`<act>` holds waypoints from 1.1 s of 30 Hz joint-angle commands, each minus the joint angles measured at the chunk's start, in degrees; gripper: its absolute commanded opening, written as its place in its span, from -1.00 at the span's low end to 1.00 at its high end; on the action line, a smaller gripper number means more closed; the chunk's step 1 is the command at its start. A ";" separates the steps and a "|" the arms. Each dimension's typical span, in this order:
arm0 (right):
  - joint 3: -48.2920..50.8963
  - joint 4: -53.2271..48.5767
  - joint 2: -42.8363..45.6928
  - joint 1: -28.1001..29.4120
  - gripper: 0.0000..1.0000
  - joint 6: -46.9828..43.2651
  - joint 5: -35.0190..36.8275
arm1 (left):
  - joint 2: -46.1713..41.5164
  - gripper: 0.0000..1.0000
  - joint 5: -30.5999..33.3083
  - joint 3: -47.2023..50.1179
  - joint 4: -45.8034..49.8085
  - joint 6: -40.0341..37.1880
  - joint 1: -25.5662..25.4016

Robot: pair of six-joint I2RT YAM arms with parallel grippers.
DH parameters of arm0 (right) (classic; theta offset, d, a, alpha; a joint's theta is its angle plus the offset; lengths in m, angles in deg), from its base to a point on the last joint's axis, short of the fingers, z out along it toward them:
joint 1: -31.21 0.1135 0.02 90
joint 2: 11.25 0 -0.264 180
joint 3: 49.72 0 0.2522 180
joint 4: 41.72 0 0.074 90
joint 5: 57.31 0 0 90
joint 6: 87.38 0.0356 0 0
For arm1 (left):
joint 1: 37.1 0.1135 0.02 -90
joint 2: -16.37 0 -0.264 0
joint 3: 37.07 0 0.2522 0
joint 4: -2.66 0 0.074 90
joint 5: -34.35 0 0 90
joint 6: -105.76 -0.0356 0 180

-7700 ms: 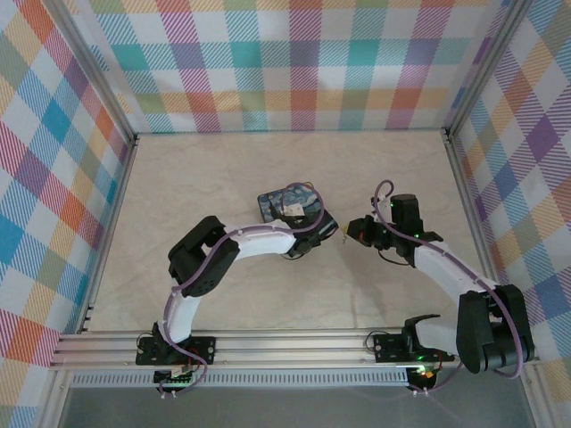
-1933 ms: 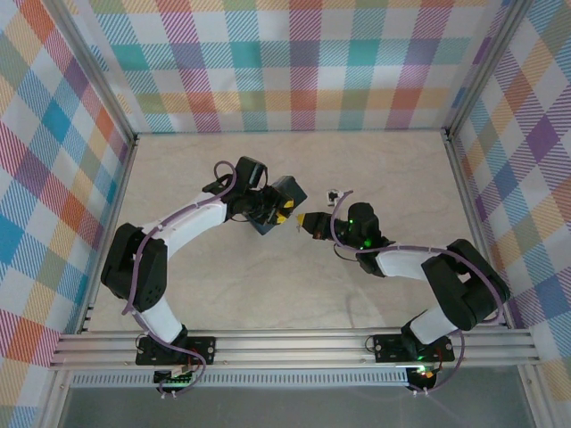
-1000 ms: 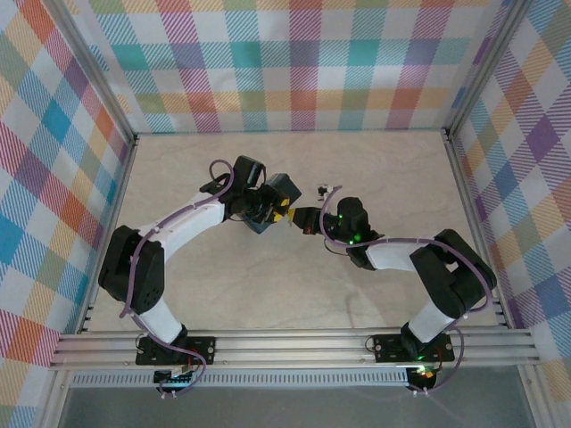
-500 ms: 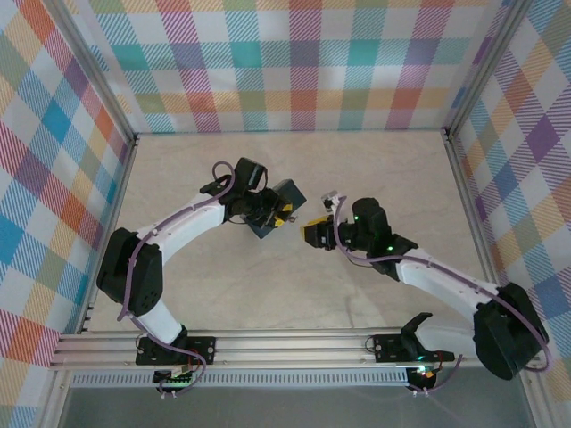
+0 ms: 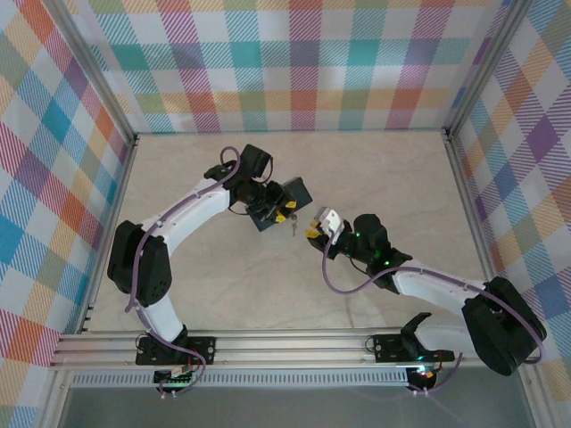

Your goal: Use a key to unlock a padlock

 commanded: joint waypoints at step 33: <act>-5.56 1.76 -7.14 7.54 -0.42 -24.16 7.73 | 0.10 -1.00 -4.44 -2.27 1.98 -0.32 0.31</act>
